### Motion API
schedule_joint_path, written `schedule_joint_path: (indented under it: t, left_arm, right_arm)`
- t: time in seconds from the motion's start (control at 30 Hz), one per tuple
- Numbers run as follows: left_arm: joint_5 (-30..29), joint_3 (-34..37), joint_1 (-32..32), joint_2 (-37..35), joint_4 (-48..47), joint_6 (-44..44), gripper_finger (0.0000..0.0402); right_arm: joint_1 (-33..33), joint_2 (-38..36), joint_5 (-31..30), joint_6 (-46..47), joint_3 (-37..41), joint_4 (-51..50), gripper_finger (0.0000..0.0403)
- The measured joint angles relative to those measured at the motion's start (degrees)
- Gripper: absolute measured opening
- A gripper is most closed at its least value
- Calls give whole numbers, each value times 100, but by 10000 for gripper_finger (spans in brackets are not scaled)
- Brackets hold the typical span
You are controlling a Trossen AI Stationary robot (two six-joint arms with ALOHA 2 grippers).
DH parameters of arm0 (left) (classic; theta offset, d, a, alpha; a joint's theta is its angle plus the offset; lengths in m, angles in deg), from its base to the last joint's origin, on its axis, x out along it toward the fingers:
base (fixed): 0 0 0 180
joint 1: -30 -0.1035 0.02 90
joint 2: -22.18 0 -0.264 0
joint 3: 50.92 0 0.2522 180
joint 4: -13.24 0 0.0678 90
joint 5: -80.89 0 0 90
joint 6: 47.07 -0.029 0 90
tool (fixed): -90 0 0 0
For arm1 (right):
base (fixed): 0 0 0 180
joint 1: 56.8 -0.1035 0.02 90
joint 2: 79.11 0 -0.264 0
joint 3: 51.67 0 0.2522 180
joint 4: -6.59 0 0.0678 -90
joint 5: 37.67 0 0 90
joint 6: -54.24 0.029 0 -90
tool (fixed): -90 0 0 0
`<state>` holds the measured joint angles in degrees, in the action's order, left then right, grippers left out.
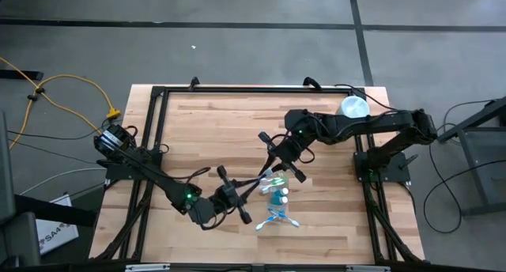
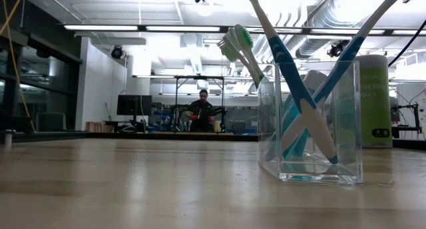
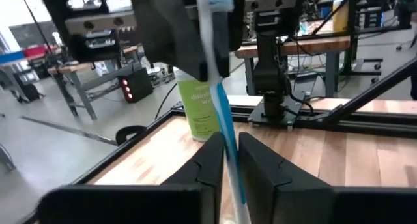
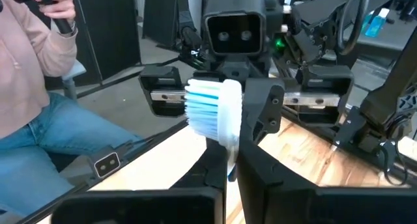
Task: Pick & Place toothbrushing station
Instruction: Put the blue toothbrush into the transparent organizer
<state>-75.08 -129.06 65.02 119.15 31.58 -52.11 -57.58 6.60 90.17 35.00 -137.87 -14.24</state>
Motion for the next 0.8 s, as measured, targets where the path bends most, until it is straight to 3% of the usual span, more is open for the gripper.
schedule_joint_path:
  t: [0.17, 0.37, 0.8]
  left_arm:
    - [-57, 0, 73, 0, 11, -301, 81]
    - [-704, 0, 312, 0, 27, -607, 124]
    - [-1570, 0, 907, 0, -73, -267, 132]
  right_arm:
    - [0, 0, -6, 30, 0, -117, 7]
    - [2, 0, -396, -42, 0, -287, 7]
    - [-21, -856, -1126, -196, -7, -1084, 7]
